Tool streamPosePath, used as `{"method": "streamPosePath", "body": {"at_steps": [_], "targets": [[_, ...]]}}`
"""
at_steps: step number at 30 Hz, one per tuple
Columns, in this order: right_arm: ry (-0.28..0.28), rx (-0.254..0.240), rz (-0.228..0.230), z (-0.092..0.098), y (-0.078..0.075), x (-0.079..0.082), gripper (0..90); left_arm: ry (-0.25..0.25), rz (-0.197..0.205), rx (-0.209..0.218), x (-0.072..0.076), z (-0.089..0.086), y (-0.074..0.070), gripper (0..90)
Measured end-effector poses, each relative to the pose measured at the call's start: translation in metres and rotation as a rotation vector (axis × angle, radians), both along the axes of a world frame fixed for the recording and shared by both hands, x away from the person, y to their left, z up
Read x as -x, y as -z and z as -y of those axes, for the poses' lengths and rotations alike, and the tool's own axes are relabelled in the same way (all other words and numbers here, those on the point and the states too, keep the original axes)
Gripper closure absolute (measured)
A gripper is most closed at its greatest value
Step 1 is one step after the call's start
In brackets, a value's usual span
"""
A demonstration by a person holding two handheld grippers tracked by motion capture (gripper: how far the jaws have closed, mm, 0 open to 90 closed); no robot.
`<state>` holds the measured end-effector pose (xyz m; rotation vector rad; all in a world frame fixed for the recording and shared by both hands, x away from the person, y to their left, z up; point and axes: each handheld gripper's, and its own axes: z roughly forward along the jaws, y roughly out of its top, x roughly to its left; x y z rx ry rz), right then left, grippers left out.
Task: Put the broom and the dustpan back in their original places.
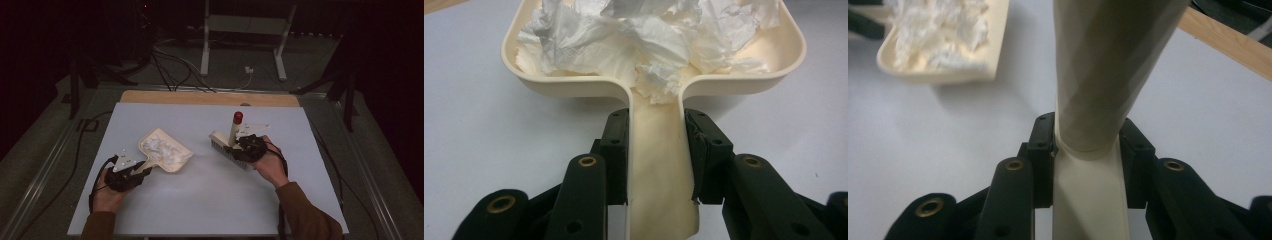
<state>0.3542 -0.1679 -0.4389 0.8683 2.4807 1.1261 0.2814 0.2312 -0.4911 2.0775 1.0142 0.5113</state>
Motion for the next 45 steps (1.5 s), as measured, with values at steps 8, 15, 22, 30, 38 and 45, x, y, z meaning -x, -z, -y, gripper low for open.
{"method": "streamPosePath", "body": {"at_steps": [8, 15, 22, 30, 38, 45], "targets": [[-0.028, 0.016, 0.009, 0.011, 0.0, 0.011, 66.4, -0.075, 0.005, -0.001, 0.001, -0.006, -0.001, 66.5], [-0.053, 0.016, -0.008, 0.022, 0.003, 0.016, 66.3, -0.125, 0.004, -0.003, 0.002, -0.009, 0.002, 66.5], [-0.068, 0.017, -0.038, 0.03, 0.015, 0.017, 66.3, -0.143, 0.007, -0.001, 0.003, -0.008, 0.002, 66.5], [-0.044, -0.021, -0.054, 0.037, 0.019, 0.015, 64.1, -0.17, 0.01, 0.004, 0.003, -0.007, 0.001, 66.5], [-0.023, -0.084, 0.006, 0.041, 0.001, 0.021, 62.6, -0.18, 0.009, -0.002, 0.003, -0.006, 0.004, 66.5], [0.022, -0.148, 0.053, 0.039, -0.014, 0.023, 62.7, -0.202, 0.007, -0.004, 0.003, -0.004, 0.006, 66.5]]}}
